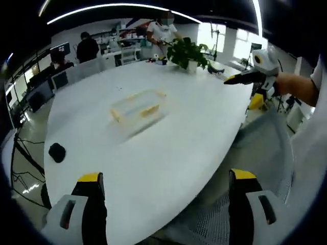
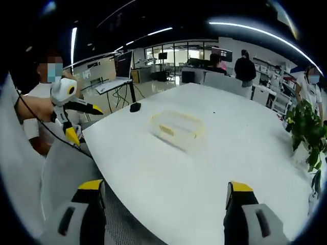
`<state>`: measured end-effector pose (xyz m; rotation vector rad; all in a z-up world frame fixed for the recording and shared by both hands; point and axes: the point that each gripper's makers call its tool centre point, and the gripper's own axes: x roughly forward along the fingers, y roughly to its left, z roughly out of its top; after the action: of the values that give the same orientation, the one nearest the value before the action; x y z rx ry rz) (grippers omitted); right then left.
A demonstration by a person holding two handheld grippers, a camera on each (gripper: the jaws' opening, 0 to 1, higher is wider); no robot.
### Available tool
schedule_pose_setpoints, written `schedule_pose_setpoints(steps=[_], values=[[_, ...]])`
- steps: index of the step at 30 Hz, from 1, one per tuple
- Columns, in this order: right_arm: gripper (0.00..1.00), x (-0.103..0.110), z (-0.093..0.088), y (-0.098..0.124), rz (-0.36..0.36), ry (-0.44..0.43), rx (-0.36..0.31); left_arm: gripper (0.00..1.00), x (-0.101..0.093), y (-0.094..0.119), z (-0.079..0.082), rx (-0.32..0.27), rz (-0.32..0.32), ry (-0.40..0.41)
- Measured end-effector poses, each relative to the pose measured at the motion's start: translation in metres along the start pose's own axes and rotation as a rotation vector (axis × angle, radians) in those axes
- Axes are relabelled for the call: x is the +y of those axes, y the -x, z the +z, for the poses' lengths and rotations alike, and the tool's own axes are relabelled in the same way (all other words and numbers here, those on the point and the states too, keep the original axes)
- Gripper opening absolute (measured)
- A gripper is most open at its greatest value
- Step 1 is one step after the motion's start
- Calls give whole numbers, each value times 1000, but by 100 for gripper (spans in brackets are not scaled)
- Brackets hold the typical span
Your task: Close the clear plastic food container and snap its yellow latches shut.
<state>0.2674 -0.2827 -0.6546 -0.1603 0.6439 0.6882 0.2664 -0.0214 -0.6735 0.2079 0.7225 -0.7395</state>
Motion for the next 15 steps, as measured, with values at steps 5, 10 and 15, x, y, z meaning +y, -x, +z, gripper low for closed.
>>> schedule_pose_setpoints(steps=[5, 10, 15], values=[[99, 7, -9, 8, 8, -21, -23, 99, 2, 4, -11, -15, 29, 62], [99, 9, -12, 15, -4, -4, -21, 99, 0, 10, -20, -31, 61, 142], [99, 4, -14, 18, -13, -26, -29, 99, -1, 12, -21, -31, 69, 135]])
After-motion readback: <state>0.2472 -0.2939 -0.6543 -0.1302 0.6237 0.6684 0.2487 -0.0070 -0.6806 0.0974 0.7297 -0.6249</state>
